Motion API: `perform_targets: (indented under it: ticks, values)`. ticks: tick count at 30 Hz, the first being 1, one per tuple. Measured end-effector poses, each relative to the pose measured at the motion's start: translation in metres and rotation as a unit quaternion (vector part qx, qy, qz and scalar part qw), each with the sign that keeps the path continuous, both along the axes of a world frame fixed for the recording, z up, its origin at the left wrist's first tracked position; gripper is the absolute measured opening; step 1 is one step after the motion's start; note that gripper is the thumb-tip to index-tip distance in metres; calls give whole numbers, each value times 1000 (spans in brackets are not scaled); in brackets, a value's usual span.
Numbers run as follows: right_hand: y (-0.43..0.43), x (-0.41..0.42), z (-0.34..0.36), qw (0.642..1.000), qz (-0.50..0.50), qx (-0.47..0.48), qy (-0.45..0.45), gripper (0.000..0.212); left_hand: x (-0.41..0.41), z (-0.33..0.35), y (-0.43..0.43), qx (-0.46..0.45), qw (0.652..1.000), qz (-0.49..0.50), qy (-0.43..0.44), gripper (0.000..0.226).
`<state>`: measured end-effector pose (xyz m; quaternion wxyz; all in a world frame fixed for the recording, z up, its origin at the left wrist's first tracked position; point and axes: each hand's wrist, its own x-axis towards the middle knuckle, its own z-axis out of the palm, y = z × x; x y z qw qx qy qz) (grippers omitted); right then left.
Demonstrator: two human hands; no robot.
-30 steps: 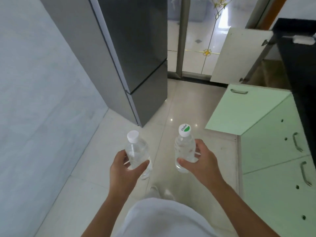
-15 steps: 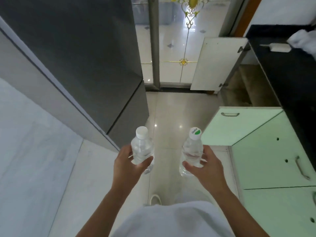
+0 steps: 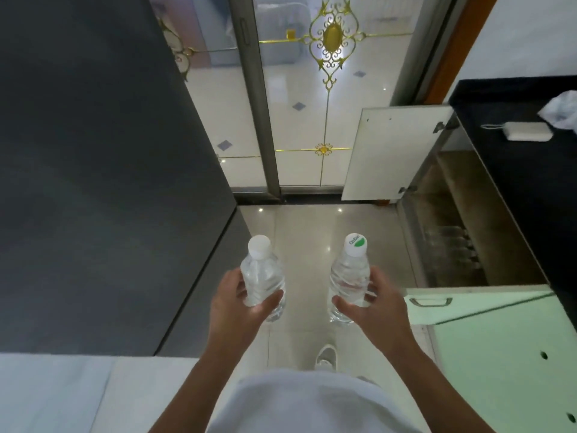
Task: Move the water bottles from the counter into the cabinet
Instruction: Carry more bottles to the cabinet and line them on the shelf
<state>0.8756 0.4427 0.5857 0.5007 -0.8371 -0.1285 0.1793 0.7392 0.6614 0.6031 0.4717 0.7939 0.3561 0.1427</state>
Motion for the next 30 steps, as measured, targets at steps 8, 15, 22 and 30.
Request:
perform_targets:
  ticks: [8, 15, 22, 30]
  values:
    - [90, 128, 17, 998, 58, 4, -13, 61, 113, 13, 69, 3, 999, 38, -33, 50]
    - [134, 217, 5, 999, -47, 3, -24, 57, 251, -9, 137, 9, 997, -67, -31, 60]
    - [125, 264, 22, 974, -226, 16, -19, 47, 399, -7, 146, 14, 963, -265, -39, 67]
    - [81, 292, 7, 891, -453, -19, 31, 47, 521, -10, 84, -15, 894, -448, -8, 57]
